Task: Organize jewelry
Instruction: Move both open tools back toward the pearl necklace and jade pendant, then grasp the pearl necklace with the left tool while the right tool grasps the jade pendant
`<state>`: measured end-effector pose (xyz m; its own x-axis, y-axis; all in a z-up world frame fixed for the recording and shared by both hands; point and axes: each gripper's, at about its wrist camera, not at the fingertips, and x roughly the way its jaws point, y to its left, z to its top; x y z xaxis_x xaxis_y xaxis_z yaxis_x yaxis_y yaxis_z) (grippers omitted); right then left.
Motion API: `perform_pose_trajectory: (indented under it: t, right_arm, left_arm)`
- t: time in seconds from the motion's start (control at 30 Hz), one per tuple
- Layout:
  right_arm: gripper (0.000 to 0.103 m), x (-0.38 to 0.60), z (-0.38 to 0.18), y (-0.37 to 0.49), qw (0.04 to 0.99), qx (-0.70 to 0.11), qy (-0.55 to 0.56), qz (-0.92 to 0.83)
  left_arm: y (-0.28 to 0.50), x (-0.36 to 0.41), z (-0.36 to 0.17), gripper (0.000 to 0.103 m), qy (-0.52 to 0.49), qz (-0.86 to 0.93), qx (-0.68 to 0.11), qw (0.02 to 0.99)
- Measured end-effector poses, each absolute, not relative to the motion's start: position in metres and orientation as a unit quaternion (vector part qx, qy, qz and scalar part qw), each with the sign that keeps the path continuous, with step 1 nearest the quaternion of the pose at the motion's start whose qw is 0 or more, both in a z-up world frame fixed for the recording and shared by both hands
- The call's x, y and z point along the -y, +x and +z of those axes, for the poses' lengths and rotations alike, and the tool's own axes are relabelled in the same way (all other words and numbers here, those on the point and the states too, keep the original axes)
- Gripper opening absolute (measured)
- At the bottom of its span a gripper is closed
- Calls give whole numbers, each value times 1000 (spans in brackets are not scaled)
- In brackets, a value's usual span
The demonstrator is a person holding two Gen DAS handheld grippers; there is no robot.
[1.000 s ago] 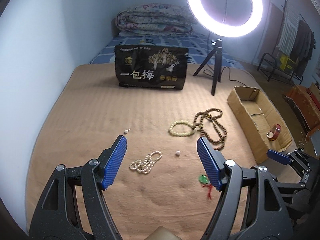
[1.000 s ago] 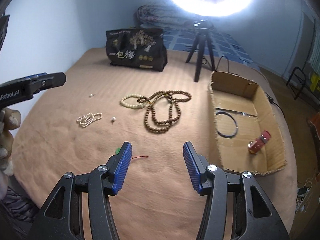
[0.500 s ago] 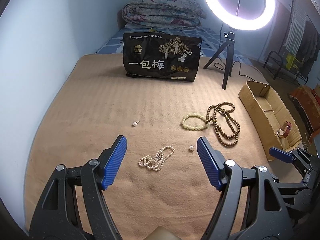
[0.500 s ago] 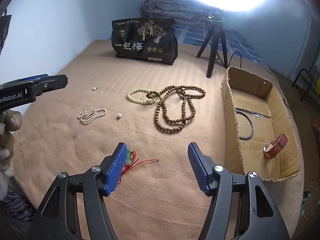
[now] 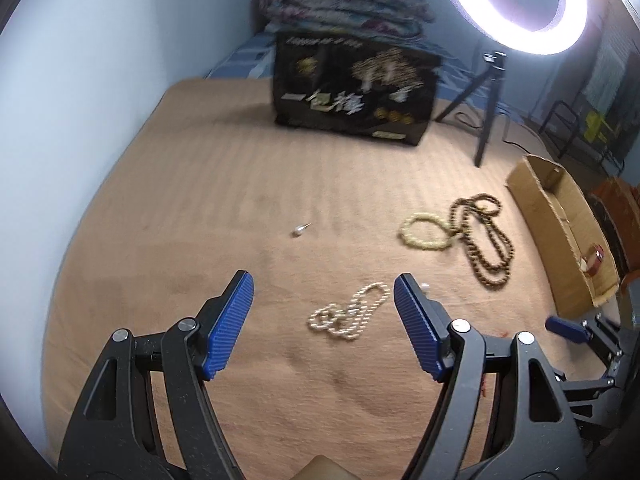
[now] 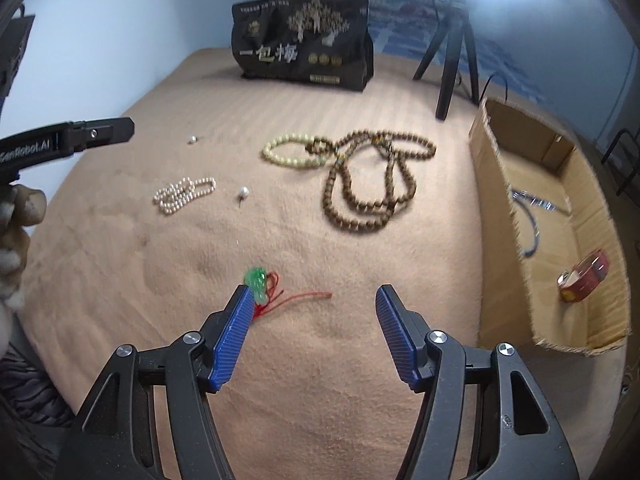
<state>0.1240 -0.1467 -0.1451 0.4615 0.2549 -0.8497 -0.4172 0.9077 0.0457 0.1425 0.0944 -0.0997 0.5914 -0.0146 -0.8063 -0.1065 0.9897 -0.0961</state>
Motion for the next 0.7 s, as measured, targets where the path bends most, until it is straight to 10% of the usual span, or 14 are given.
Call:
perform_pose_trajectory:
  t: [0.7]
  right_arm:
    - [63,119,-177,126,819,-516,-93,233]
  left_arm:
    - [167,-66,-167,75,-35,-18,-512,858]
